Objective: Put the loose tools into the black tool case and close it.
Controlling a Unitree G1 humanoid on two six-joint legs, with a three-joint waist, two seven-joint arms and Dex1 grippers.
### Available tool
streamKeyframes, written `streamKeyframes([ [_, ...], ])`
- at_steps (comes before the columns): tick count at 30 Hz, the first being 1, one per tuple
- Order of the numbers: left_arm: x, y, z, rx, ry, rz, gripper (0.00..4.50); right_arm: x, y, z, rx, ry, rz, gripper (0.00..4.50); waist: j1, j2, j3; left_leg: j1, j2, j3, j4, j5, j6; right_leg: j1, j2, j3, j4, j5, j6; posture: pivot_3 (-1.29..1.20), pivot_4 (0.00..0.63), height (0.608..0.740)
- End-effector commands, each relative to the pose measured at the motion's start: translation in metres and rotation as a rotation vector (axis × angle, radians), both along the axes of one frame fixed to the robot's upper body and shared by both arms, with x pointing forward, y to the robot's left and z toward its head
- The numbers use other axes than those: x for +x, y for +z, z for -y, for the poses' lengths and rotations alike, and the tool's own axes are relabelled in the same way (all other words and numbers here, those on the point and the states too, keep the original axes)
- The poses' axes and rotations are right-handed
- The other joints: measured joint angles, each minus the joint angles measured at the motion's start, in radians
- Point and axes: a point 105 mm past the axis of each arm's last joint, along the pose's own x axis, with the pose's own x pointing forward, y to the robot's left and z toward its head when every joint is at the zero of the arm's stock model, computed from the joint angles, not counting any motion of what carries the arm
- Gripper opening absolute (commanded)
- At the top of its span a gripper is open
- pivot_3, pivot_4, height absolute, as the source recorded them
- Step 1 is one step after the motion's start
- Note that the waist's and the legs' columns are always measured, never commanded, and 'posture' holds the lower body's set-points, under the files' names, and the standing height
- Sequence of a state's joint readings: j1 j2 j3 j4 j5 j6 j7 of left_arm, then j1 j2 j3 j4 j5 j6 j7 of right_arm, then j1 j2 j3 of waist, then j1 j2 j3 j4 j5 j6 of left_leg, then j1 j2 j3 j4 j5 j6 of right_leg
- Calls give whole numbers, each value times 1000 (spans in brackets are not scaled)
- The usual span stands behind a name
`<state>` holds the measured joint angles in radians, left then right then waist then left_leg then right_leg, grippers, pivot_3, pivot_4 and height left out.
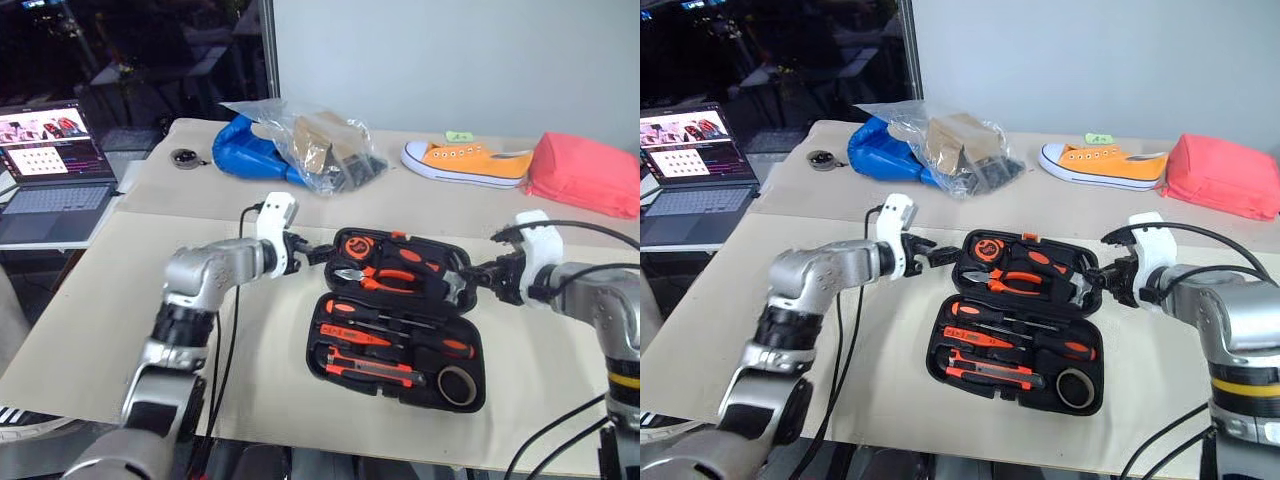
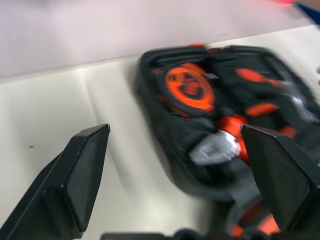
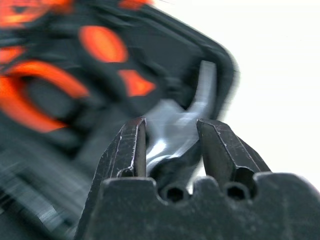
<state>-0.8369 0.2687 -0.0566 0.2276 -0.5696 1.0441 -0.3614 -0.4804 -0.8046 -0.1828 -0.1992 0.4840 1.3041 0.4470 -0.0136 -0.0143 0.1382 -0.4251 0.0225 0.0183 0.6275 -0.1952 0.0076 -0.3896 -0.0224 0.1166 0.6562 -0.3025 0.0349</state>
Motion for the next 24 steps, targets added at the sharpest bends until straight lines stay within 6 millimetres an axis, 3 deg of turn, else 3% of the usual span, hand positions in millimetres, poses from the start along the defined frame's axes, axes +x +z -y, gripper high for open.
streamKeyframes([
  [1, 12, 6, -4, 10, 29, 23, 4500, 4, 12, 11, -22, -68, 36, 1910, 1, 0, 0, 1, 0, 0, 0, 0, 0, 0, 0, 0, 1, 0, 0, 0, 150, 740],
  [9, 17, -11, 12, 47, -38, -24, 4500, 0, -5, 8, 26, -82, -76, 1910, 3, 0, 0, 2, -5, -1, 0, 0, 1, 1, -4, 0, 0, -1, 1, 0, 150, 740],
  [12, 19, -11, 19, 30, -54, -35, 3787, 2, -11, 13, 22, -113, -96, 1969, 0, 0, 0, 3, -7, -1, 0, 5, 6, 1, -5, 0, 1, 0, 2, 0, 150, 740],
  [13, 20, -12, 21, 31, -56, -39, 3352, 2, -12, 15, 21, -120, -99, 1969, 0, 0, 0, 4, -7, -2, 0, 6, 6, 1, -5, 0, 1, 1, 3, 0, 150, 740],
  [16, 22, -14, 24, 35, -65, -51, 2312, 2, -15, 18, 16, -129, -105, 1296, -4, 0, 0, 4, -7, -2, 0, 8, 5, 2, -4, 0, 2, 2, 3, 0, 150, 740],
  [20, 24, -15, 27, 49, -77, -34, 846, 2, -20, 15, 14, -116, -117, 10, -2, 0, 0, 4, -7, -3, -1, 8, 5, 2, -4, 0, 2, 2, 3, 0, 150, 740],
  [22, 25, -15, 28, 46, -78, -33, 104, 4, -22, 13, 19, -107, -111, 0, -1, 0, 0, 5, -7, -4, -1, 8, 5, 3, -4, 0, 1, 2, 3, 0, 150, 740],
  [24, 27, -13, 28, 27, -70, -18, 36, 9, -21, 10, 28, -96, -91, 0, -2, 0, 0, 5, -8, -4, 0, 8, 4, 3, -4, 0, 2, 2, 3, 0, 150, 740],
])
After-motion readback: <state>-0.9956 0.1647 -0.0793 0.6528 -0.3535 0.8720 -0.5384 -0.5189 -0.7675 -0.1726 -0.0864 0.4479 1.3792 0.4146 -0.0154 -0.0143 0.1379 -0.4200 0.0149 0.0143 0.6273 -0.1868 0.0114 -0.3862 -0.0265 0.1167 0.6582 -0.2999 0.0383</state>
